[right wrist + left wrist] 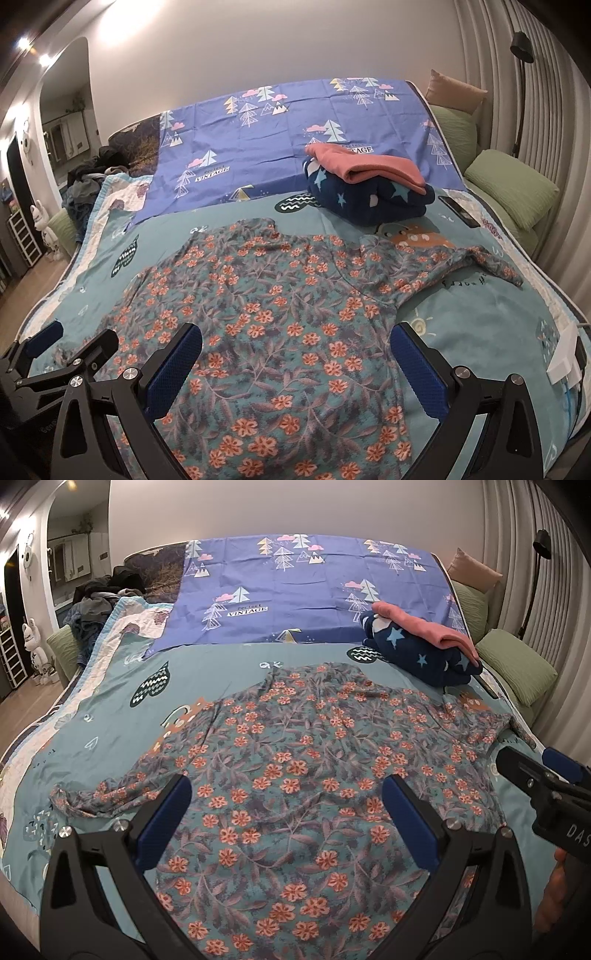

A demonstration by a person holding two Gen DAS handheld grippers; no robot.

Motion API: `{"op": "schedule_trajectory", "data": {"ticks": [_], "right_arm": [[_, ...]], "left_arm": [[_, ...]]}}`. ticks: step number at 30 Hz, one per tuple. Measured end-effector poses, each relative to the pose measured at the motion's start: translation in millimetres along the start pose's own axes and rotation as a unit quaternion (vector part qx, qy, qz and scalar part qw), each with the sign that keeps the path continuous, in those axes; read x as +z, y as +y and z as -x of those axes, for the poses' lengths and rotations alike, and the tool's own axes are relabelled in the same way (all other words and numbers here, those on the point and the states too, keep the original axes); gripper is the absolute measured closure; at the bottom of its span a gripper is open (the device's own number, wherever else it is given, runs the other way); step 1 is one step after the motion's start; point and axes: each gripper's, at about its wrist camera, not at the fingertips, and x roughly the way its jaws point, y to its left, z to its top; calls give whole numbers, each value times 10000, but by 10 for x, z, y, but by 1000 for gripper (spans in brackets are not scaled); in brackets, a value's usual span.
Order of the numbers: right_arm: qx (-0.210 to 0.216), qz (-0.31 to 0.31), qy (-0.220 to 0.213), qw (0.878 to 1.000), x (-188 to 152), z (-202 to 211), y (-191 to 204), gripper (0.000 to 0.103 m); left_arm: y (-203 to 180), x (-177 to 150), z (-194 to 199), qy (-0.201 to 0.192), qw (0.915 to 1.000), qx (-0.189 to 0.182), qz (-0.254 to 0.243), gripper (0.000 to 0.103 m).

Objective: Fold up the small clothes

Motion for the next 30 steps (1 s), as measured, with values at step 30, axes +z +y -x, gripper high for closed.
{"op": "schedule_trajectory", "data": {"ticks": [30], "right_arm": [[84,74,156,9998,-11,-85,73,0]], "left_arm": [[-17,-28,-26,-6,10000,-26,-86,1]]}}
